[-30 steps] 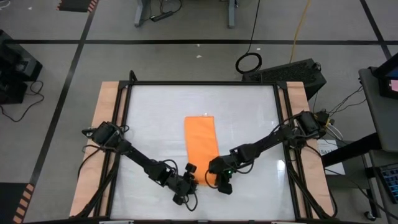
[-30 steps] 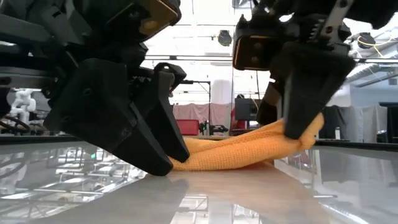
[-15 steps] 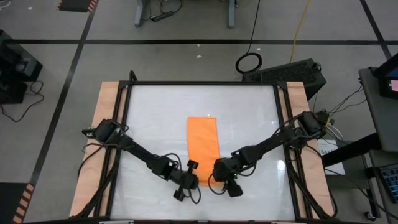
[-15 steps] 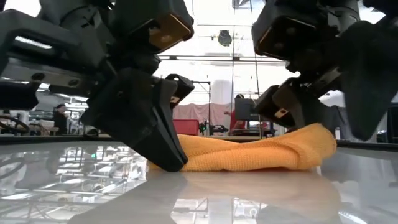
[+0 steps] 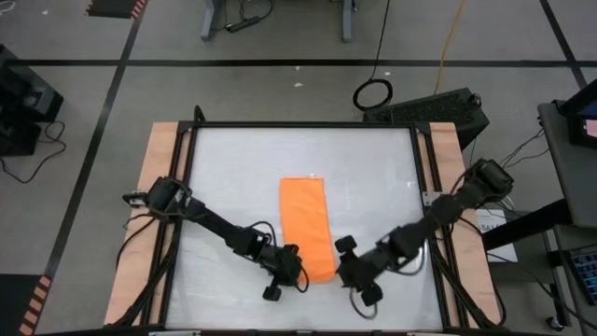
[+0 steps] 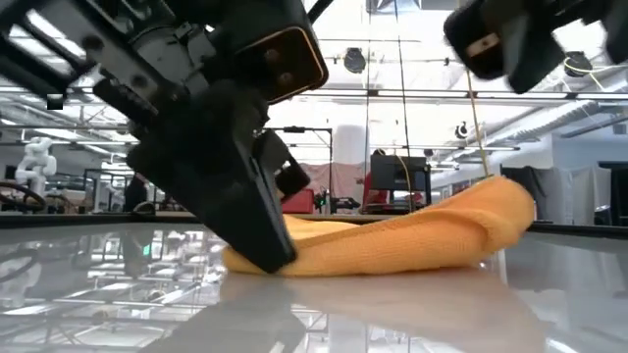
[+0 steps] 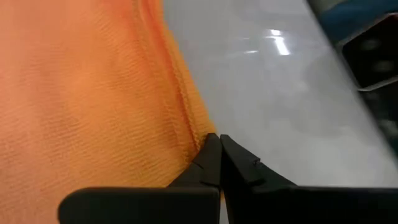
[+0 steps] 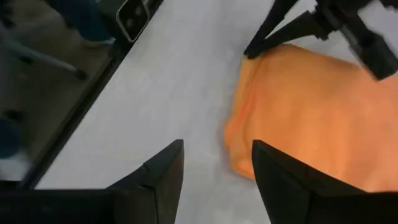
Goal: Roll towel
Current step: Roll the orange towel
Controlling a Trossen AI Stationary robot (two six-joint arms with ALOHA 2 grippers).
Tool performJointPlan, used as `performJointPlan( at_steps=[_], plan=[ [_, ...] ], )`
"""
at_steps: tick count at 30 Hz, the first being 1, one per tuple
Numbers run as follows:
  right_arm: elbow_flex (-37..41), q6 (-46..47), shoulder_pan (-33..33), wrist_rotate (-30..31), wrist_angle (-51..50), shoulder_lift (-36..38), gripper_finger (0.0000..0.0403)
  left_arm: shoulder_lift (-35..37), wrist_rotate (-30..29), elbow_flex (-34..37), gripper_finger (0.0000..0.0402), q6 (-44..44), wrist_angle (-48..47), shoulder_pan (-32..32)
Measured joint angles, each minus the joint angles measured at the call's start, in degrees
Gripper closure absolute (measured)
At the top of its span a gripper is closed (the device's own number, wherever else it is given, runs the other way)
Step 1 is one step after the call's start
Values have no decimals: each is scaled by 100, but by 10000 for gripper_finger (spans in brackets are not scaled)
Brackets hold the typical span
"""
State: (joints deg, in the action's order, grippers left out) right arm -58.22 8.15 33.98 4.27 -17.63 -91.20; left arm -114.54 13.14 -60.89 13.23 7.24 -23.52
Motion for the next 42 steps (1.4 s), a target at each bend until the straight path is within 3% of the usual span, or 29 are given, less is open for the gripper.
performJointPlan(
  at_steps=[7,11,19,25,36,42],
  plan=[
    [2,74,685,834,245,-406,226,70,991,8,401,611,386,309],
    [2,97,961,1618,419,-680,233,72,1112,2,401,772,448,460],
    [4,18,1117,1720,953,-1379,247,83,1498,20,401,1369,371,920],
    [4,-248,1192,2707,1042,-1460,254,94,1588,54,401,1673,252,1133],
    [4,-737,780,2757,1055,-1839,255,94,1871,56,401,1800,76,1490],
    [0,-804,613,3165,1083,-1939,255,94,2093,56,401,1799,58,1529]
  ],
)
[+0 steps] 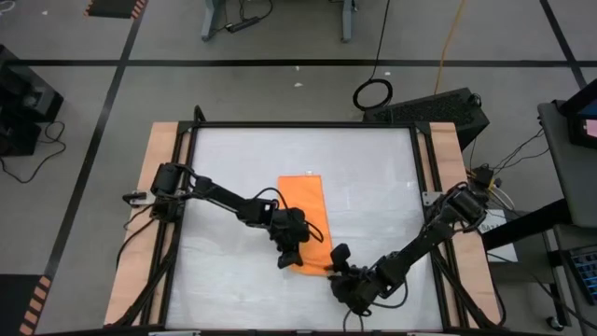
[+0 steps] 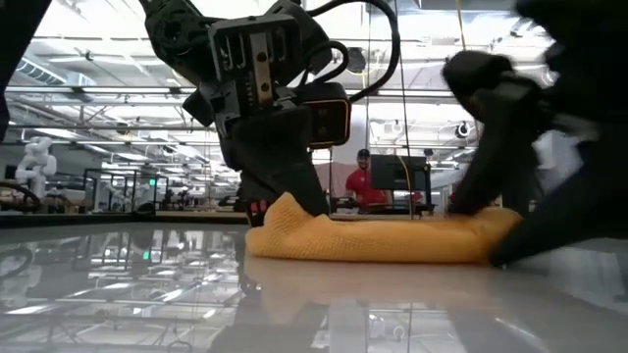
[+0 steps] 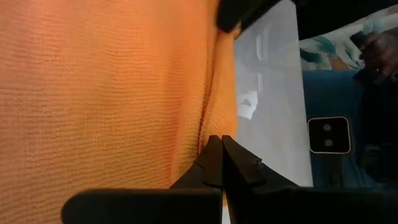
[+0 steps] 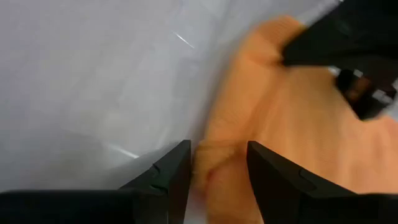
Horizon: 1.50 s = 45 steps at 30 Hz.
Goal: Roll towel
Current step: Roll the orange towel
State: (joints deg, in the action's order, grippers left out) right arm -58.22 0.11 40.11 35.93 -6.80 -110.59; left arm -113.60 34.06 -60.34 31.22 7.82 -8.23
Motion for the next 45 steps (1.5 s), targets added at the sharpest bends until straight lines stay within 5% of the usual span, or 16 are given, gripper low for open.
performJointPlan(
  at_steps=[8,16,24,36,45],
  plan=[
    [0,162,-368,-171,-64,-4,271,2,33,0,402,-1,-131,-2],
    [0,742,-638,-1342,-62,57,393,2,31,0,402,0,-149,-52],
    [10,1849,-1035,-3114,-38,355,399,7,113,-3,402,-32,-144,-302],
    [15,3377,-1582,-4756,282,773,402,195,75,-13,394,-18,-277,-739],
    [311,4111,-2015,-5154,336,728,402,710,-189,-13,392,-27,-580,-765]
  ],
)
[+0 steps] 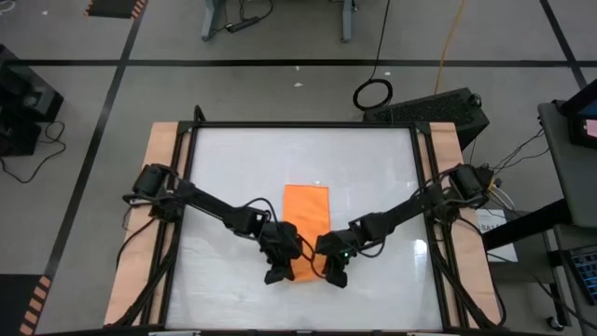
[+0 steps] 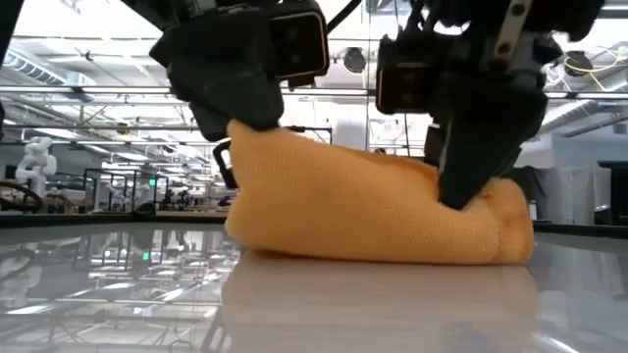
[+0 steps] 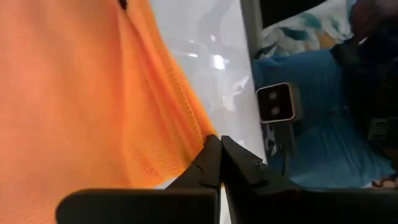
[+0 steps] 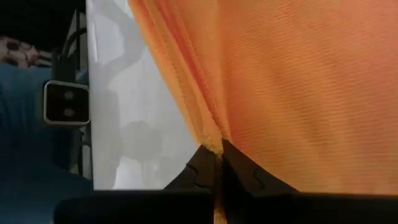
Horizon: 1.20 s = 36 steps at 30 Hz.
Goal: Roll towel
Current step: Roll the orange towel
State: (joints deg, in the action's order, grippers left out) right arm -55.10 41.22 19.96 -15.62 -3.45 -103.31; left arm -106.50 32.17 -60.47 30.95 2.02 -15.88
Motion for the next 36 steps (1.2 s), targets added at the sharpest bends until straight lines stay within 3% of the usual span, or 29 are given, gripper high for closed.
performJointPlan(
  at_steps=[7,17,20,24,31,36],
  plan=[
    [196,146,-117,-251,630,0,403,77,-115,11,372,-20,-137,-127],
    [424,245,-126,-295,652,-4,403,155,-448,9,243,-77,-126,-486],
    [529,328,-126,-291,821,-4,403,254,-1017,13,234,-368,-152,-727],
    [554,356,-145,-278,905,-4,403,337,-2195,9,233,-815,-264,-1074],
    [554,362,-309,-275,929,-4,402,297,-4032,-42,233,-2226,-238,-1740],
    [554,367,-385,-278,936,-4,402,187,-4961,-55,233,-2854,-233,-1927]
  ],
)
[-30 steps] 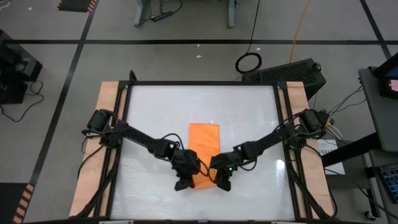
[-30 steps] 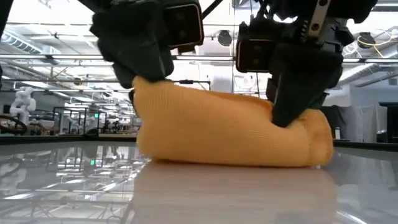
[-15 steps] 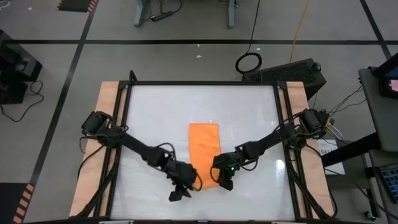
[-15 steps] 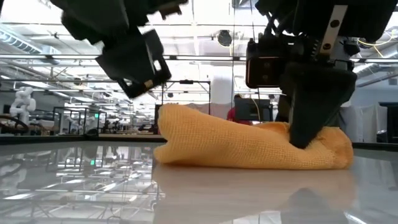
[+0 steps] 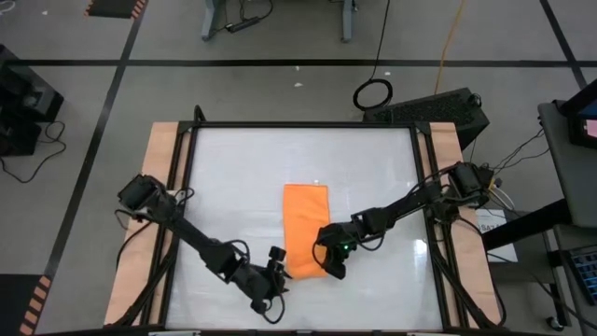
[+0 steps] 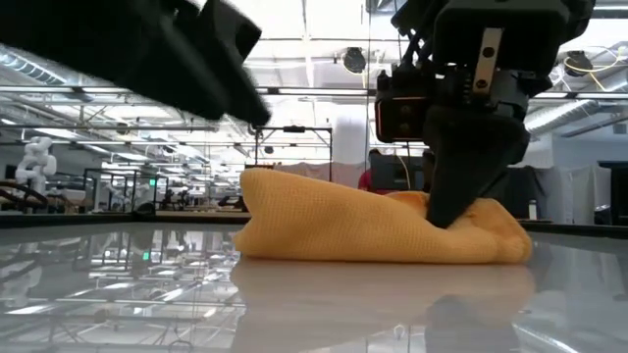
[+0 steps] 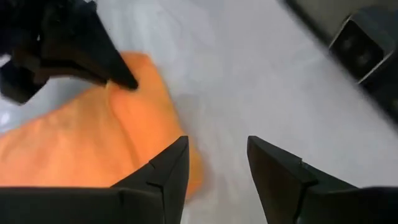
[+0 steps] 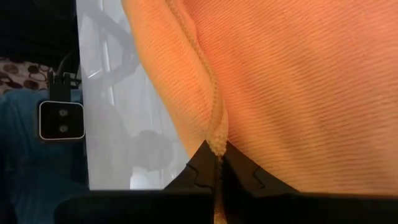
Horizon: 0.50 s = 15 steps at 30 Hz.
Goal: Roll towel
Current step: Roll the orange towel
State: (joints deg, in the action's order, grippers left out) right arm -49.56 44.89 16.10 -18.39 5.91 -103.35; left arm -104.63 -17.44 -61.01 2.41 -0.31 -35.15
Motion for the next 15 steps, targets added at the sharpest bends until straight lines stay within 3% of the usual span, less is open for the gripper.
performJointPlan(
  at_steps=[15],
  plan=[
    [0,11,-42,0,11,0,402,-623,-208,15,216,302,-97,249]
  ],
)
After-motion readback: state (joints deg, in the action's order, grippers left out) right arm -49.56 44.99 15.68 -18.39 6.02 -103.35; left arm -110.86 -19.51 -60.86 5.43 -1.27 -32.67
